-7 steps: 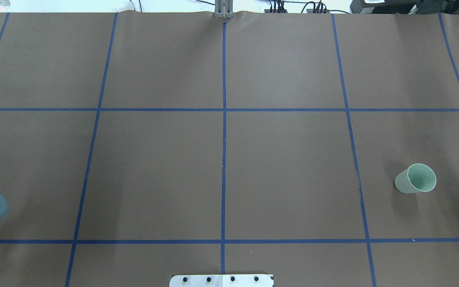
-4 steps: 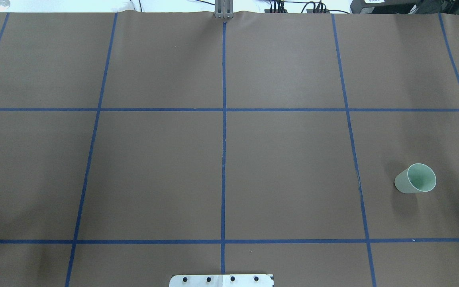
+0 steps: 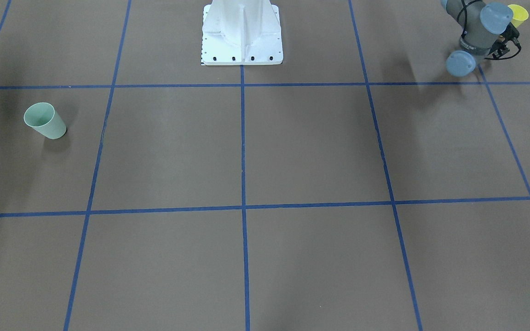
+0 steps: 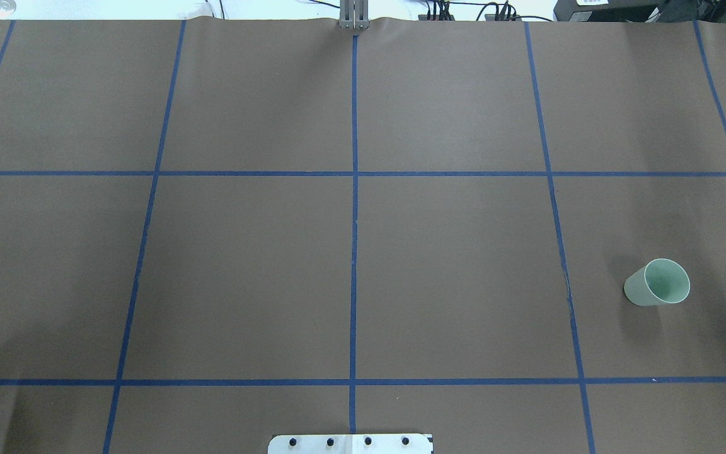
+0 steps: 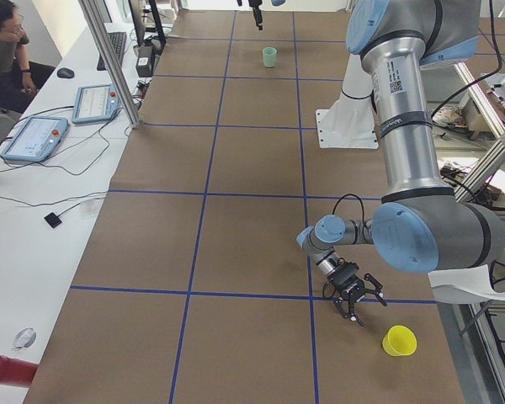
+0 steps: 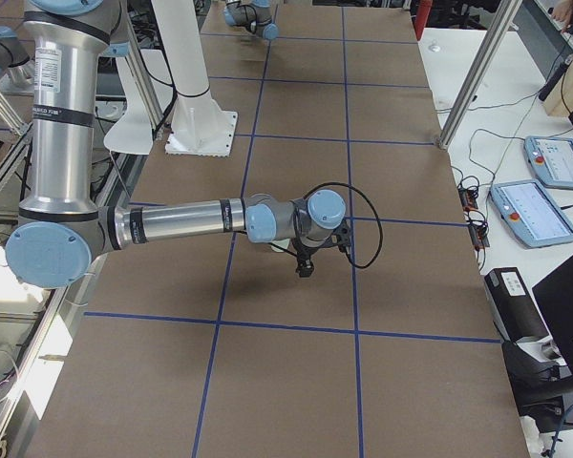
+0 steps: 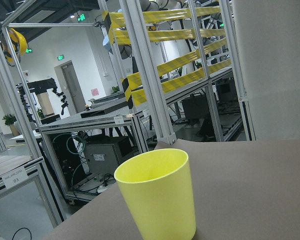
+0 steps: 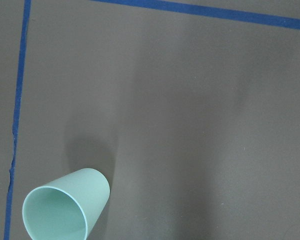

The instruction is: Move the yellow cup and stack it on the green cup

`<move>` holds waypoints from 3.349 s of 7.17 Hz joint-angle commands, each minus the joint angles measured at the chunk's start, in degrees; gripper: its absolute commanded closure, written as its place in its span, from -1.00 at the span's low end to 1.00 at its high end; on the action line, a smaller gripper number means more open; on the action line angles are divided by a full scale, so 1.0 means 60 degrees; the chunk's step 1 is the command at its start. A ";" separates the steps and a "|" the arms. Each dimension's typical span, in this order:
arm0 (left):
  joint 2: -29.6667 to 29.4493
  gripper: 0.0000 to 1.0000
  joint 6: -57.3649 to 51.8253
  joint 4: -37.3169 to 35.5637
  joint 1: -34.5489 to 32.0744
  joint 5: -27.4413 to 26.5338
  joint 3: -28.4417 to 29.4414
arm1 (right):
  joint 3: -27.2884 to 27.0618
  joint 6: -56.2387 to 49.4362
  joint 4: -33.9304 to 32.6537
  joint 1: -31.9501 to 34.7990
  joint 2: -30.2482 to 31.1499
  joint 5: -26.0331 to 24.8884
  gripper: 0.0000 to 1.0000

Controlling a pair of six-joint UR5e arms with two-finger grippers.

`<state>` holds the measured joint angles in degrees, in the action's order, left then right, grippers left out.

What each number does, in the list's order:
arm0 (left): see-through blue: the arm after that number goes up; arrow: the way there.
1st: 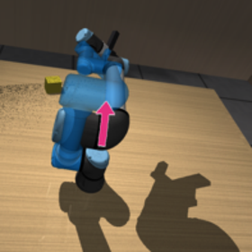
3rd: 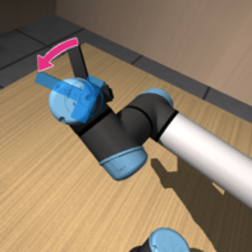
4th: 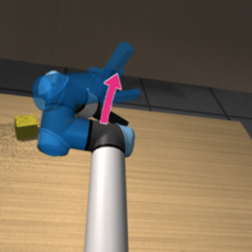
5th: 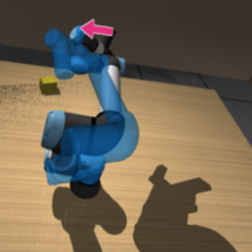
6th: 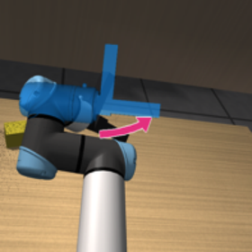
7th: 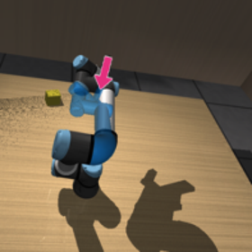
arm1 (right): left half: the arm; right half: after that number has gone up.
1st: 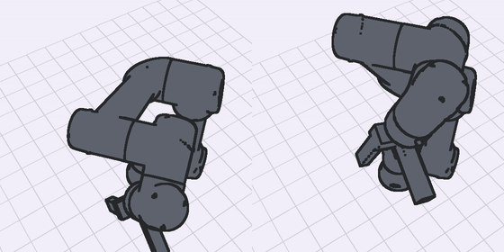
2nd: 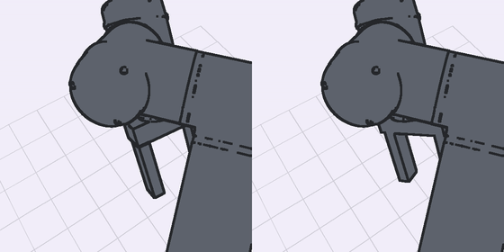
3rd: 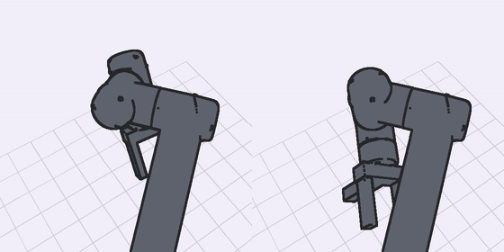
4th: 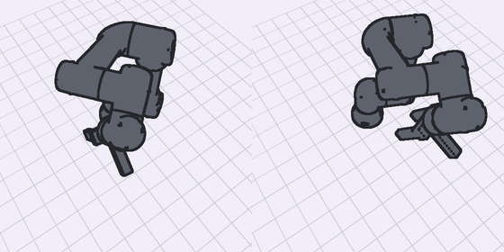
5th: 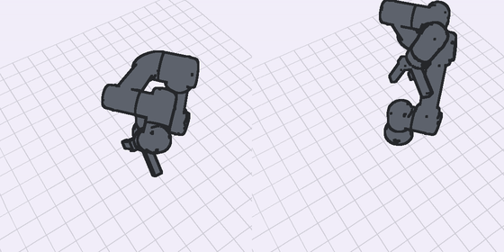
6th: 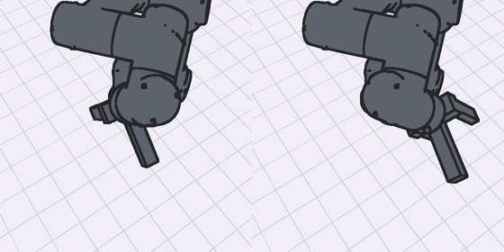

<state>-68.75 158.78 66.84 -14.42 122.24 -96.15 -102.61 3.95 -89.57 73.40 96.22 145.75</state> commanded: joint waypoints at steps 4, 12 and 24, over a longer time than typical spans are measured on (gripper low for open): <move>0.0340 -0.96 0.0839 0.1310 0.0322 0.0310 0.0614 | -0.0051 0.0001 0.0002 -0.0134 -0.0011 0.0040 -1.00; 0.0604 -0.96 0.1821 0.2218 0.0571 0.0646 0.1082 | -0.0110 0.0001 0.0002 -0.0163 0.0003 0.0054 -1.00; 0.1173 0.47 0.2526 0.3200 0.1612 0.1277 0.1713 | -0.0066 0.0015 0.0365 -0.0251 0.0076 0.0083 -1.00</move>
<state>-63.28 174.09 85.91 -4.94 129.97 -85.91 -103.15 3.89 -88.98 71.92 96.56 146.18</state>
